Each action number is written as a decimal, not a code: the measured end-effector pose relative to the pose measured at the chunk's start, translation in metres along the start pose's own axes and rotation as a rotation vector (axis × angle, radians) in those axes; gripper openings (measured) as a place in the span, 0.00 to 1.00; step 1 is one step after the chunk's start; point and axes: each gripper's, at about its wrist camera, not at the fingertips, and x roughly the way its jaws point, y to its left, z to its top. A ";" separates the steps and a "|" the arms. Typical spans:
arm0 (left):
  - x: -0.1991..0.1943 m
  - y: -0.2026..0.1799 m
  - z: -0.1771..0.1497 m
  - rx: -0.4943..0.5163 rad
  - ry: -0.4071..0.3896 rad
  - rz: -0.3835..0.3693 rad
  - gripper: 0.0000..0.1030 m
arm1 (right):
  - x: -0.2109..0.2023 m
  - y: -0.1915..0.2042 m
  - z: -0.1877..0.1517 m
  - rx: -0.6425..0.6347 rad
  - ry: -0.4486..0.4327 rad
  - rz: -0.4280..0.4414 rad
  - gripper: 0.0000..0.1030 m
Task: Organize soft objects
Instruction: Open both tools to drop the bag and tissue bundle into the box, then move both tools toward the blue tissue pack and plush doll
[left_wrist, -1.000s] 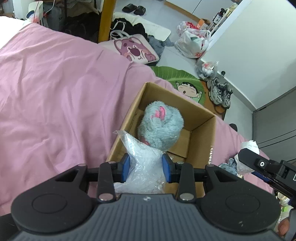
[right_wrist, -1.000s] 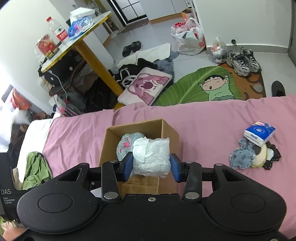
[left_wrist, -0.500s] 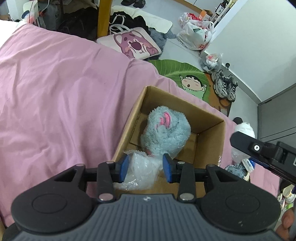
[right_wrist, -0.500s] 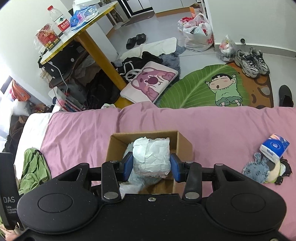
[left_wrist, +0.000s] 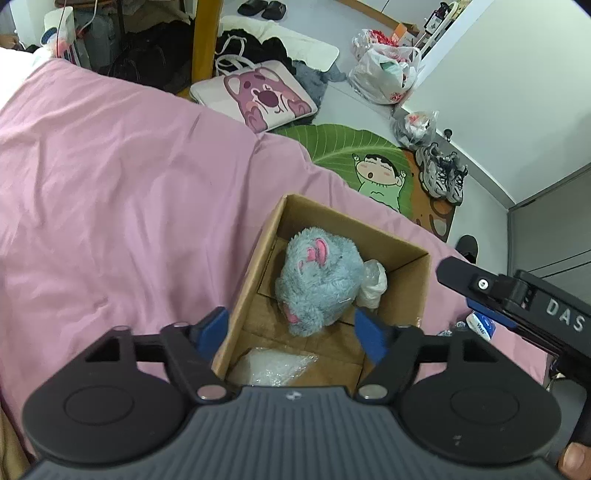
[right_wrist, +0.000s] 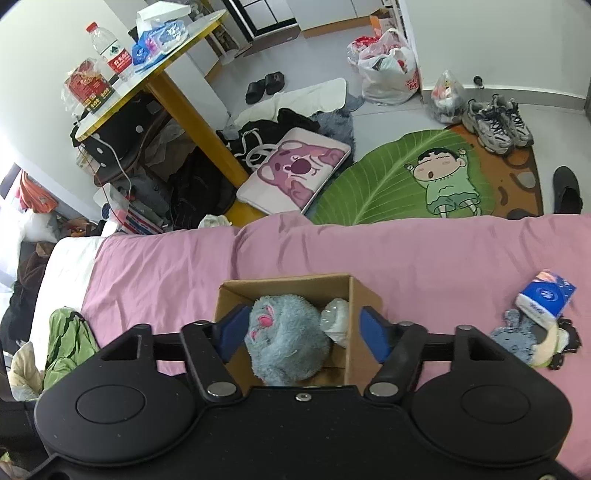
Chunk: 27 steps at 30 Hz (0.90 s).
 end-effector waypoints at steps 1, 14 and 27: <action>-0.002 -0.002 -0.001 0.004 -0.002 0.003 0.76 | -0.004 -0.002 -0.001 0.000 -0.006 -0.001 0.71; -0.031 -0.027 -0.018 0.098 -0.044 -0.004 0.98 | -0.062 -0.042 -0.017 -0.010 -0.050 -0.017 0.96; -0.061 -0.065 -0.053 0.198 -0.136 -0.013 0.99 | -0.103 -0.081 -0.042 -0.042 -0.096 -0.027 1.00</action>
